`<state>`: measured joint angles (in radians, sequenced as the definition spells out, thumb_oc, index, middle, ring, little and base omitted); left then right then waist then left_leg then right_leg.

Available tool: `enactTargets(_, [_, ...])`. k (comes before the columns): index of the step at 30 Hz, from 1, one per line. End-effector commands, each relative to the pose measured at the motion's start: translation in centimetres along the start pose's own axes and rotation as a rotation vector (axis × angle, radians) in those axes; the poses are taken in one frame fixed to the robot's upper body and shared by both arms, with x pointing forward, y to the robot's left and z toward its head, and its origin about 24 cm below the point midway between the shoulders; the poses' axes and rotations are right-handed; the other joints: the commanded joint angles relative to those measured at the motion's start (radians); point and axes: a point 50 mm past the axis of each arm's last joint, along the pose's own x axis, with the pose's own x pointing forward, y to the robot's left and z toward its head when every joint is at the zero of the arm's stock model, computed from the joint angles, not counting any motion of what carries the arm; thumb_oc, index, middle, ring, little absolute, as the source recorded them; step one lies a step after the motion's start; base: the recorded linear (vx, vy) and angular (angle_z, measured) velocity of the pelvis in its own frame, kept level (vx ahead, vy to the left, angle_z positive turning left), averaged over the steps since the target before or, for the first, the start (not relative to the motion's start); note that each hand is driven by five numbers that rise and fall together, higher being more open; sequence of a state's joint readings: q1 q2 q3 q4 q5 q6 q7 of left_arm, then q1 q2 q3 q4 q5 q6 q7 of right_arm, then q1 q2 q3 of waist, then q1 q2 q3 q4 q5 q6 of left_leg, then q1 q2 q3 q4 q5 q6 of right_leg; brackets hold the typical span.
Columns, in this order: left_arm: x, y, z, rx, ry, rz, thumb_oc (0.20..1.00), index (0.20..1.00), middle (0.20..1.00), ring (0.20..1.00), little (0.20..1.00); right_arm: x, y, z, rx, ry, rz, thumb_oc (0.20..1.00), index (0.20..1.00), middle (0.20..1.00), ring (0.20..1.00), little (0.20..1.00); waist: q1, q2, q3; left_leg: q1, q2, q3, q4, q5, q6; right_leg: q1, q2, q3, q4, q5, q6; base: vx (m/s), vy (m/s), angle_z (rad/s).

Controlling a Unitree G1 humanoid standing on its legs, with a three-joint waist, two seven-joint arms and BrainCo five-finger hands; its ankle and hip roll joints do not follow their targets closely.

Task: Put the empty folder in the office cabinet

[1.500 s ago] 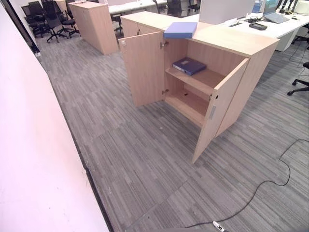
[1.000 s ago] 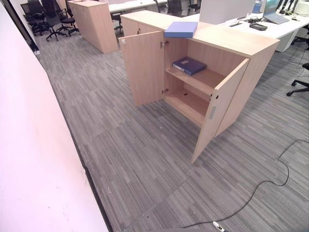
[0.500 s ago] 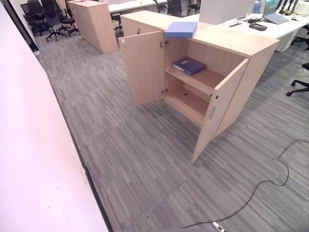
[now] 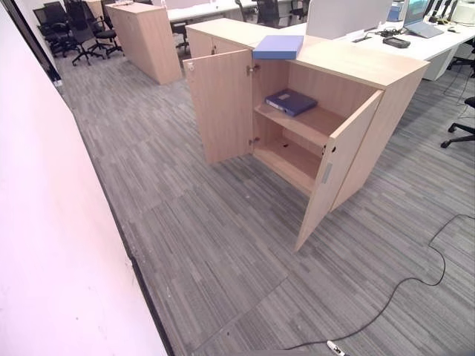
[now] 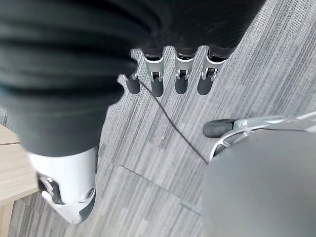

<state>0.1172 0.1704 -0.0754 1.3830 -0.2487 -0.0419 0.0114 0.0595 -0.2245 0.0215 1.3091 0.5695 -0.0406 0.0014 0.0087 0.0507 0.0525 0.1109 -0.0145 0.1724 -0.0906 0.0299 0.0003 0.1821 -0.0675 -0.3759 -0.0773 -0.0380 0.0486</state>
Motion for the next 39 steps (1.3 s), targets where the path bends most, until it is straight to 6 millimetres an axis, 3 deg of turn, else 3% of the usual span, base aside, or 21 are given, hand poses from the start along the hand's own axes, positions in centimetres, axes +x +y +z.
enactTargets(1, [0.1, -0.6, 0.3, 0.026, 0.040, 0.004, 1.000, 1.000, 1.000, 1.000, 1.000, 0.3, 0.8, 2.0, 0.002, -0.025, 0.022, 1.000, 1.000, 1.000, 1.000, 1.000, 0.020, 0.026, 0.035, 0.006, -0.043, -0.016, 0.003, -0.079, 0.002, -0.109, -0.214, -0.062, 0.184, 0.075, 0.126, -0.07, 0.241, 0.17])
enactTargets(3, [0.1, -0.5, 0.5, 0.025, 0.035, 0.009, 1.000, 1.000, 1.000, 1.000, 1.000, 0.3, 0.8, 2.4, 0.007, -0.036, 0.022, 1.000, 1.000, 1.000, 1.000, 1.000, 0.018, 0.023, 0.046, 0.001, -0.058, -0.016, 0.003, -0.080, 0.014, -0.156, -0.252, -0.067, 0.245, 0.128, 0.121, -0.04, 0.144, 0.15])
enactTargets(4, [0.1, -0.4, 0.7, 0.027, 0.031, 0.012, 1.000, 1.000, 1.000, 1.000, 1.000, 0.3, 0.9, 2.8, 0.011, -0.047, 0.025, 1.000, 1.000, 1.000, 1.000, 1.000, 0.014, 0.024, 0.055, -0.003, -0.052, -0.018, 0.003, -0.078, 0.016, -0.191, -0.245, -0.059, 0.256, 0.137, 0.106, -0.03, 0.011, -0.01])
enactTargets(7, [0.1, -0.1, 1.2, 0.026, 0.018, 0.021, 1.000, 1.000, 1.000, 1.000, 1.000, 0.4, 1.9, 4.0, 0.008, -0.080, 0.046, 1.000, 1.000, 1.000, 1.000, 1.000, -0.006, 0.025, 0.097, -0.001, -0.037, -0.028, 0.003, -0.069, 0.015, -0.331, -0.148, 0.025, 0.223, 0.145, 0.084, -0.01, -0.046, -0.10])
enactTargets(10, [0.2, 0.1, 1.4, 0.042, 0.014, 0.018, 1.000, 1.000, 1.000, 1.000, 1.000, 0.4, 2.4, 4.5, 0.012, -0.087, 0.057, 1.000, 1.000, 1.000, 1.000, 1.000, -0.031, -0.002, 0.114, 0.029, -0.058, -0.059, 0.003, -0.087, 0.018, -0.413, -0.051, 0.087, 0.134, 0.189, 0.096, 0.14, -0.069, -0.13])
enactTargets(13, [0.1, 0.2, 1.5, 0.042, 0.013, 0.018, 1.000, 1.000, 1.000, 1.000, 1.000, 0.4, 2.3, 4.4, 0.013, -0.086, 0.055, 1.000, 1.000, 1.000, 1.000, 1.000, -0.044, -0.020, 0.111, 0.040, -0.076, -0.085, 0.003, -0.104, 0.022, -0.419, -0.025, 0.093, 0.064, 0.215, 0.107, 0.17, -0.070, 0.48])
enactTargets(14, [0.1, 0.2, 1.1, 0.045, 0.025, 0.016, 1.000, 1.000, 1.000, 1.000, 1.000, 0.4, 1.9, 3.9, 0.028, -0.072, 0.043, 1.000, 1.000, 1.000, 1.000, 1.000, -0.040, -0.031, 0.091, 0.049, -0.087, -0.088, 0.003, -0.127, 0.027, -0.372, -0.021, 0.068, 0.001, 0.217, 0.095, 0.32, -0.129, 0.73])
enactTargets(17, [0.1, 0.1, 0.6, 0.042, 0.039, 0.016, 1.000, 1.000, 1.000, 1.000, 1.000, 0.4, 1.6, 3.6, 0.029, -0.068, 0.039, 1.000, 1.000, 1.000, 1.000, 1.000, -0.041, -0.023, 0.066, 0.067, -0.075, -0.092, 0.003, -0.144, 0.026, -0.356, -0.010, 0.064, -0.002, 0.210, 0.084, 0.25, -0.090, 0.41])
enactTargets(21, [0.1, -0.1, 0.6, 0.043, 0.036, 0.013, 1.000, 1.000, 1.000, 1.000, 1.000, 0.4, 1.6, 3.6, 0.030, -0.072, 0.041, 1.000, 1.000, 1.000, 1.000, 1.000, -0.046, -0.004, 0.032, 0.111, -0.011, -0.098, 0.003, -0.171, 0.000, -0.330, 0.014, 0.043, 0.023, 0.164, 0.065, 0.31, -0.126, 0.20])
enactTargets(24, [0.1, -0.1, 0.8, 0.039, 0.026, 0.015, 1.000, 1.000, 1.000, 1.000, 1.000, 0.4, 1.6, 3.6, 0.036, -0.076, 0.043, 1.000, 1.000, 1.000, 1.000, 1.000, -0.048, -0.001, 0.030, 0.119, 0.006, -0.093, 0.003, -0.176, -0.011, -0.326, 0.022, 0.039, 0.034, 0.143, 0.057, 0.23, -0.125, 0.04])
enactTargets(25, [0.2, -0.2, 1.9, 0.038, -0.007, 0.016, 1.000, 1.000, 1.000, 1.000, 1.000, 0.4, 1.3, 3.9, 0.062, -0.089, 0.034, 1.000, 1.000, 1.000, 1.000, 1.000, -0.055, -0.008, 0.035, 0.077, 0.047, -0.054, 0.135, -0.210, -0.046, -0.293, 0.021, 0.021, 0.053, 0.090, 0.034, 0.28, -0.214, 0.18])
enactTargets(27, [0.2, -0.2, 2.5, 0.024, -0.032, 0.022, 1.000, 1.000, 1.000, 1.000, 1.000, 0.4, 1.4, 4.3, 0.068, -0.101, 0.031, 1.000, 1.000, 1.000, 1.000, 1.000, -0.049, -0.017, 0.056, 0.011, 0.078, -0.017, 0.310, -0.182, -0.084, -0.246, 0.026, 0.008, 0.047, 0.067, 0.016, 0.23, -0.213, 0.52])
enactTargets(30, [0.2, -0.1, 2.9, 0.001, -0.049, 0.034, 1.000, 1.000, 1.000, 1.000, 1.000, 0.4, 1.4, 4.4, 0.060, -0.103, 0.033, 1.000, 1.000, 1.000, 1.000, 1.000, -0.032, -0.034, 0.084, -0.093, 0.126, 0.017, 0.556, -0.071, -0.105, -0.181, 0.032, -0.007, 0.030, 0.033, -0.015, 0.13, -0.151, 0.11])
enactTargets(32, [0.2, -0.1, 2.9, -0.008, -0.049, 0.034, 1.000, 1.000, 1.000, 1.000, 1.000, 0.4, 1.3, 4.5, 0.058, -0.102, 0.028, 1.000, 1.000, 1.000, 1.000, 1.000, -0.027, -0.037, 0.090, -0.119, 0.147, 0.041, 0.589, -0.050, -0.101, -0.164, 0.033, -0.010, 0.025, 0.020, -0.022, 0.15, -0.072, -0.10])
enactTargets(34, [0.2, 0.0, 2.2, -0.016, -0.028, 0.039, 1.000, 1.000, 1.000, 1.000, 1.000, 0.4, 1.0, 4.5, 0.054, -0.101, 0.018, 1.000, 1.000, 1.000, 1.000, 1.000, -0.005, -0.039, 0.096, -0.179, 0.168, 0.062, 0.561, -0.103, -0.088, -0.106, 0.031, 0.009, 0.006, -0.008, -0.012, 0.25, -0.026, 0.14])
enactTargets(37, [0.2, 0.2, 1.8, -0.015, -0.018, 0.045, 1.000, 1.000, 1.000, 1.000, 1.000, 0.4, 0.6, 4.4, 0.045, -0.098, 0.009, 1.000, 1.000, 1.000, 1.000, 1.000, 0.004, -0.047, 0.097, -0.207, 0.160, 0.059, 0.476, -0.119, -0.080, -0.086, 0.008, 0.017, 0.008, -0.020, 0.000, 0.17, 0.072, -0.07])
enactTargets(38, [0.2, 0.2, 1.6, -0.017, -0.012, 0.049, 1.000, 1.000, 1.000, 1.000, 1.000, 0.3, 0.2, 4.2, 0.037, -0.093, 0.001, 1.000, 1.000, 1.000, 1.000, 1.000, 0.007, -0.046, 0.099, -0.235, 0.160, 0.045, 0.422, -0.091, -0.084, -0.072, -0.001, 0.022, 0.009, -0.030, 0.004, 0.06, 0.088, 0.15])
enactTargets(39, [0.1, 0.3, 1.6, -0.020, -0.011, 0.051, 1.000, 1.000, 1.000, 1.000, 1.000, 0.3, 0.0, 4.1, 0.032, -0.089, -0.005, 1.000, 1.000, 1.000, 1.000, 1.000, 0.011, -0.045, 0.100, -0.258, 0.165, 0.043, 0.360, -0.030, -0.081, -0.073, -0.012, 0.019, 0.018, -0.026, 0.000, 0.13, 0.135, 0.23])
